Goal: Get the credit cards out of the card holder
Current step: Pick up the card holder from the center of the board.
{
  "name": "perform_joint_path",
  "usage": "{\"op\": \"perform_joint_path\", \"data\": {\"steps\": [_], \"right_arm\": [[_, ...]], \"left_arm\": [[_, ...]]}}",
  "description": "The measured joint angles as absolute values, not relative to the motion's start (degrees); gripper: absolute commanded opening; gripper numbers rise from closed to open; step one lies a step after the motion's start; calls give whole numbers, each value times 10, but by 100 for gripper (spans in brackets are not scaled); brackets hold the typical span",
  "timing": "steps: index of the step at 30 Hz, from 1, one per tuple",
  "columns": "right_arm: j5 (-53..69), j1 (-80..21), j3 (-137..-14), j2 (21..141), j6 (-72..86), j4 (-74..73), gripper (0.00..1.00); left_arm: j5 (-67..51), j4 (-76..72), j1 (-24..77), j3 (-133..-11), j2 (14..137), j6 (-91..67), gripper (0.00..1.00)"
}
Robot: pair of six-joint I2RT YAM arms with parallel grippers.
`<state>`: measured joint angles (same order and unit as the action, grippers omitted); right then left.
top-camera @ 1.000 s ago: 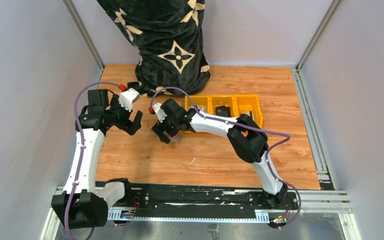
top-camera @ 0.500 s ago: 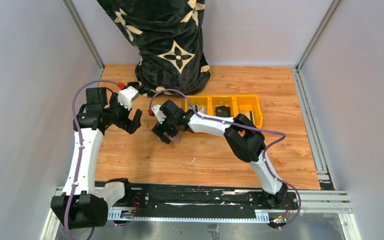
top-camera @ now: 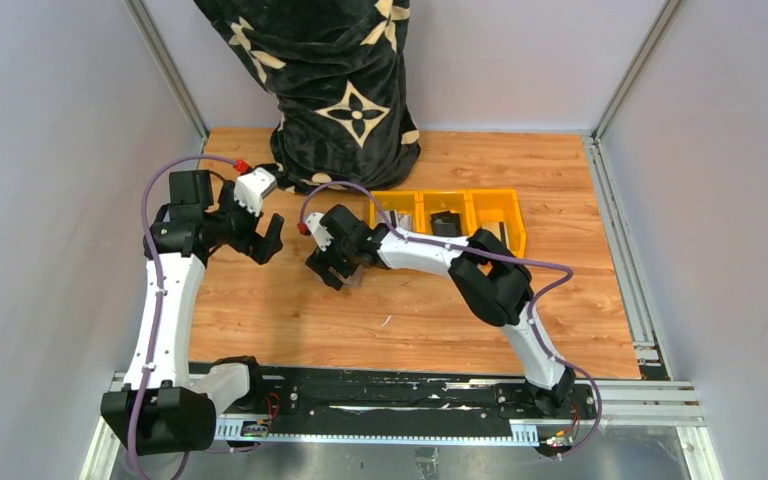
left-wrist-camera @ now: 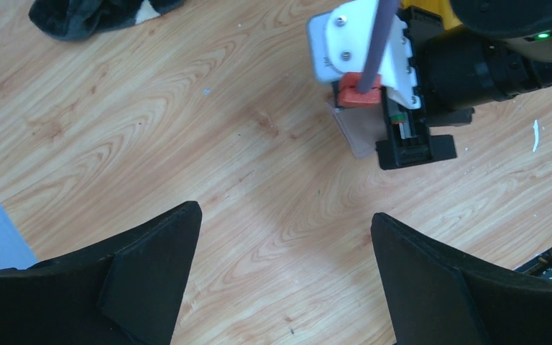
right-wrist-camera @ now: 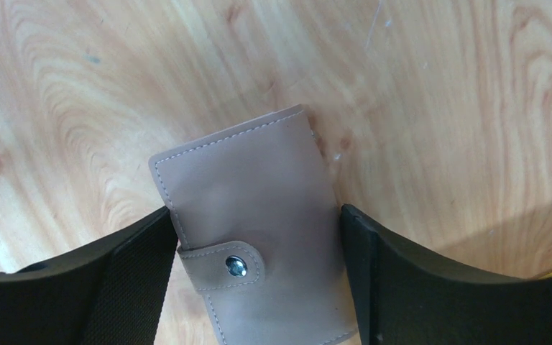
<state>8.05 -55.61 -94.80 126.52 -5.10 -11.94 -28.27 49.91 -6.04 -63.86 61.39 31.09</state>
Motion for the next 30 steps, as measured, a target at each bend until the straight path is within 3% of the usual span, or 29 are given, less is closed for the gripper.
{"op": "perform_joint_path", "data": {"steps": [9,20,30], "right_arm": [[99,-561,-773,1159,24,-35,58],[61,-587,-663,1025,95,51,58],[11,-625,-658,898,107,164,59]], "left_arm": [[-299,523,-60,-660,617,278,100],[-323,574,-60,-667,601,175,100],[-426,561,-61,-657,551,-6,100]]}}
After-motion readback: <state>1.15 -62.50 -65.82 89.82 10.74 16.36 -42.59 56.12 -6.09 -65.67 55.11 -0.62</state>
